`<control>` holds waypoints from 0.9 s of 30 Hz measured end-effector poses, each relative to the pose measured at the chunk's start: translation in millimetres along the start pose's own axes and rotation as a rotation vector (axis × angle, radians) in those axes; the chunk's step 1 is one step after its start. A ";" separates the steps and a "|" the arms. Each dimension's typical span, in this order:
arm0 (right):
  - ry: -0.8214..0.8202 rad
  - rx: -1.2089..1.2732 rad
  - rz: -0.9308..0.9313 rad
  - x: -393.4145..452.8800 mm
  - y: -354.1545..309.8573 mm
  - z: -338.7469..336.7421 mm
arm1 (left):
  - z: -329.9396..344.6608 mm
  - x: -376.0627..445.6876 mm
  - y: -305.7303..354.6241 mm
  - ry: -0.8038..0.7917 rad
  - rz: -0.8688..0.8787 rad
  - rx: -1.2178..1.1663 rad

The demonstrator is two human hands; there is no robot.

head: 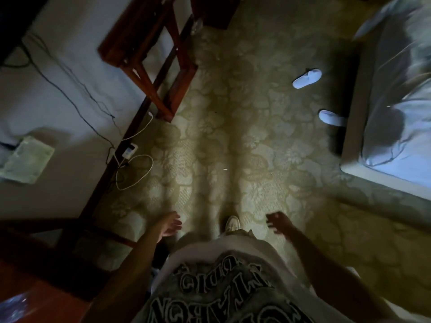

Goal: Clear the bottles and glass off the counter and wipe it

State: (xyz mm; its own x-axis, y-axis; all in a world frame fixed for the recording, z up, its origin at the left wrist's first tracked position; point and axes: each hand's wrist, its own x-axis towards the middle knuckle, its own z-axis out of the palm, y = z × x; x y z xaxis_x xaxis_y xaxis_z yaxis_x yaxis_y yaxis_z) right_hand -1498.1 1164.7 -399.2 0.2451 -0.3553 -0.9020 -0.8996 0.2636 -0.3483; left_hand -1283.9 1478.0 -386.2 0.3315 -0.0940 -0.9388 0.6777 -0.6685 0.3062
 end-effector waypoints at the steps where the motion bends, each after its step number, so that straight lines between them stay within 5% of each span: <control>1: -0.002 0.023 -0.059 5.3 -33.1 -12.7 | 2.4 1.8 11.4 0.021 -0.007 -0.010; 6: 0.044 0.130 -0.308 42.0 -152.3 -72.3 | 12.4 27.7 87.4 0.049 -0.042 0.035; 12: 0.076 0.257 -0.111 106.8 -182.6 -126.5 | 43.3 92.0 202.1 0.028 -0.130 0.192; 19: 0.217 0.454 0.252 146.4 -182.1 -199.3 | 130.5 155.9 461.5 -0.075 0.026 0.245; 27: 0.255 0.430 0.233 218.5 -311.6 -308.3 | 230.6 191.5 733.2 -0.174 0.299 0.403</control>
State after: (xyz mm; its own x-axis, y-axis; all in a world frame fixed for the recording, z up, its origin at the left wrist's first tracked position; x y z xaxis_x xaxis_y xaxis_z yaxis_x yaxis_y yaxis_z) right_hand -1275.7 728.4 -409.2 -0.0868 -0.4356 -0.8959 -0.6779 0.6848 -0.2673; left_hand -875.0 799.8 -377.9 0.3346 -0.4225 -0.8423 0.2524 -0.8210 0.5121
